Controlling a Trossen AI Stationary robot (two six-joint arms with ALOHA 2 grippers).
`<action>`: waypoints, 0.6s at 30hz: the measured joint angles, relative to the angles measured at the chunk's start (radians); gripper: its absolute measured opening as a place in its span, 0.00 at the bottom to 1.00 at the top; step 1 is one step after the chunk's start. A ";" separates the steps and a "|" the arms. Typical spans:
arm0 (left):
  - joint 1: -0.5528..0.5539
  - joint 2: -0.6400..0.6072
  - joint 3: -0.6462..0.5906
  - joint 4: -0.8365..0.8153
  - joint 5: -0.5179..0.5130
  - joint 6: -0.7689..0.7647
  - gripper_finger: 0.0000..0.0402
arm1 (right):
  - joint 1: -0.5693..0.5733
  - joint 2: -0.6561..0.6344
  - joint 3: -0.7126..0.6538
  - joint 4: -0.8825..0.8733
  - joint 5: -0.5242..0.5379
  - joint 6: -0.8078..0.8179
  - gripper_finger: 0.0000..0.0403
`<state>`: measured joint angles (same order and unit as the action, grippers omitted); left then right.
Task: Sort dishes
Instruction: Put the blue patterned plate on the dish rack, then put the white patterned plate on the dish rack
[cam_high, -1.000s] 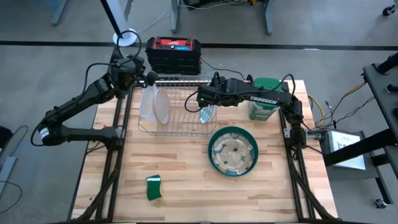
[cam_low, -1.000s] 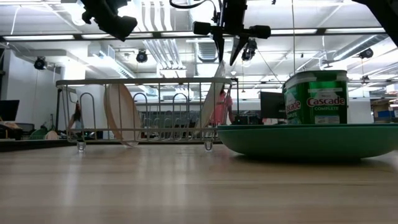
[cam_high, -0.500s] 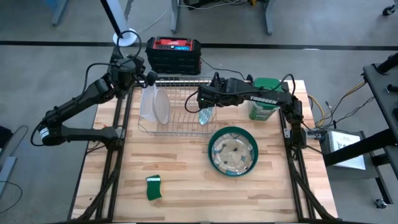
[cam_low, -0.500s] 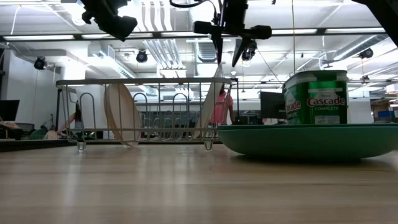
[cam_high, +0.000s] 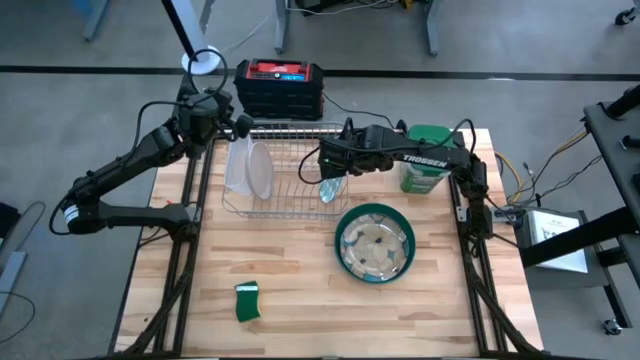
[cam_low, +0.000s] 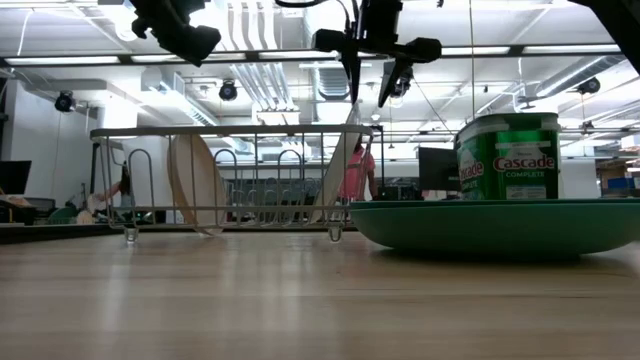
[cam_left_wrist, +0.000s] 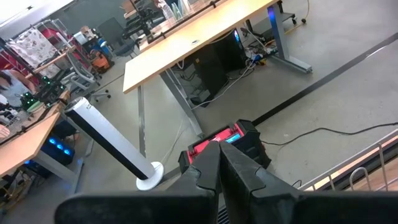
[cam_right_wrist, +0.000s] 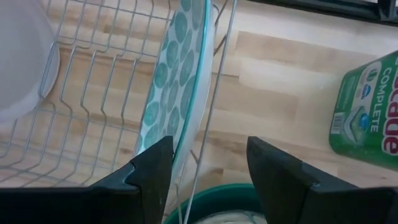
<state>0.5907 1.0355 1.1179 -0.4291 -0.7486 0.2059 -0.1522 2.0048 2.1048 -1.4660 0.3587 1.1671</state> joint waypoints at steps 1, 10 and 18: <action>0.000 0.000 0.000 0.000 0.000 0.004 0.00 | 0.002 -0.001 0.000 -0.001 -0.001 0.000 0.48; -0.001 0.000 0.000 -0.011 0.000 -0.006 0.00 | 0.011 -0.024 0.000 -0.035 -0.056 -0.001 0.49; -0.001 -0.031 0.000 0.007 0.001 0.006 0.00 | 0.033 -0.091 -0.001 -0.107 -0.075 -0.031 0.53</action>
<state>0.5896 1.0048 1.1179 -0.4223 -0.7476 0.2115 -0.1192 1.9136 2.1036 -1.5730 0.2832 1.1366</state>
